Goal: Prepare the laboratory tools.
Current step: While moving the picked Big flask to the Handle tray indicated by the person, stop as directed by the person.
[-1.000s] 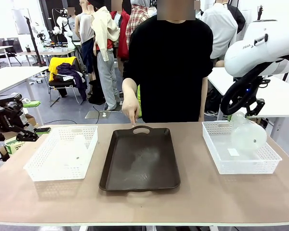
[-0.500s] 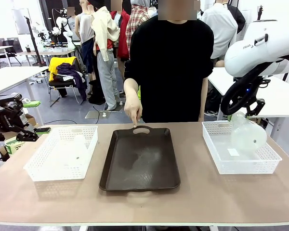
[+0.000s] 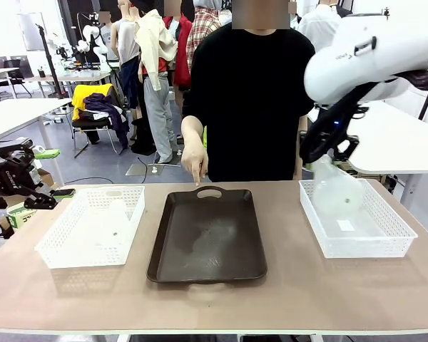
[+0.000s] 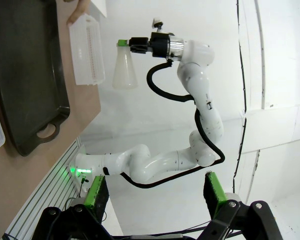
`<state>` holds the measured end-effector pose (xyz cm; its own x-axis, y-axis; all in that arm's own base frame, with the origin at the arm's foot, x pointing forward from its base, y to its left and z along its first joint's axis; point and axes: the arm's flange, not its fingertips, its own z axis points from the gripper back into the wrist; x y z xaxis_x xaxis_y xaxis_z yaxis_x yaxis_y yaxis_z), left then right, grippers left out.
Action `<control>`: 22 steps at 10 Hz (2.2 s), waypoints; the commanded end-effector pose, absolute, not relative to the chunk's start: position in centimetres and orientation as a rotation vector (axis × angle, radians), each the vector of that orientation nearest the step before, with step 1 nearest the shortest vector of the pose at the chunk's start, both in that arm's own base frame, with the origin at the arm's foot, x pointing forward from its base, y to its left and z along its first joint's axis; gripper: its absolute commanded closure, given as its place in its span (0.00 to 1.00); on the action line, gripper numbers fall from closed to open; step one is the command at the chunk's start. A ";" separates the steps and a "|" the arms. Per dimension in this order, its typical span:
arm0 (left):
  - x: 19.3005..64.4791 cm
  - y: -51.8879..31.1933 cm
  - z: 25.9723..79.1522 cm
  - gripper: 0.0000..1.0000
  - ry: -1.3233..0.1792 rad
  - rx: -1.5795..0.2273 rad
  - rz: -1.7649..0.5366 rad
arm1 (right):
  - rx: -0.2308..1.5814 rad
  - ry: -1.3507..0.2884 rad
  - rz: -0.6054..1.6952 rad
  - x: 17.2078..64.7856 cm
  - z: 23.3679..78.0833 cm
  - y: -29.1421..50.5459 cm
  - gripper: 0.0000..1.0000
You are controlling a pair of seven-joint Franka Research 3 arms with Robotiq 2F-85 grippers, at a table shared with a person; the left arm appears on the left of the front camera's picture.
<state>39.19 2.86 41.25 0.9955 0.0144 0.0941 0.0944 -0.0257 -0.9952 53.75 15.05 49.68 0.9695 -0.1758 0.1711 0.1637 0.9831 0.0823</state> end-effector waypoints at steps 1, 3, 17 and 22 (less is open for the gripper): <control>39.1 3.1 41.5 0.00 -0.086 -1.606 -0.069 | 0.091 -0.162 -0.119 55.0 50.3 19.1 1.00; 39.1 3.1 41.5 0.00 -0.086 -1.606 -0.069 | 0.101 -0.157 -0.054 56.1 49.8 24.3 1.00; 39.1 3.1 41.5 0.00 -0.086 -1.606 -0.069 | 0.150 -0.001 0.082 57.5 42.2 35.9 1.00; 39.1 3.1 41.5 0.00 -0.086 -1.606 -0.069 | 0.150 -0.001 0.082 57.5 42.2 35.9 1.00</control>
<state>39.18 2.87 41.25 0.9955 0.0145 0.0939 0.0943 -0.0259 -0.9952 57.43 36.07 42.21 0.9970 0.0773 0.0014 -0.0765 0.9843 0.1594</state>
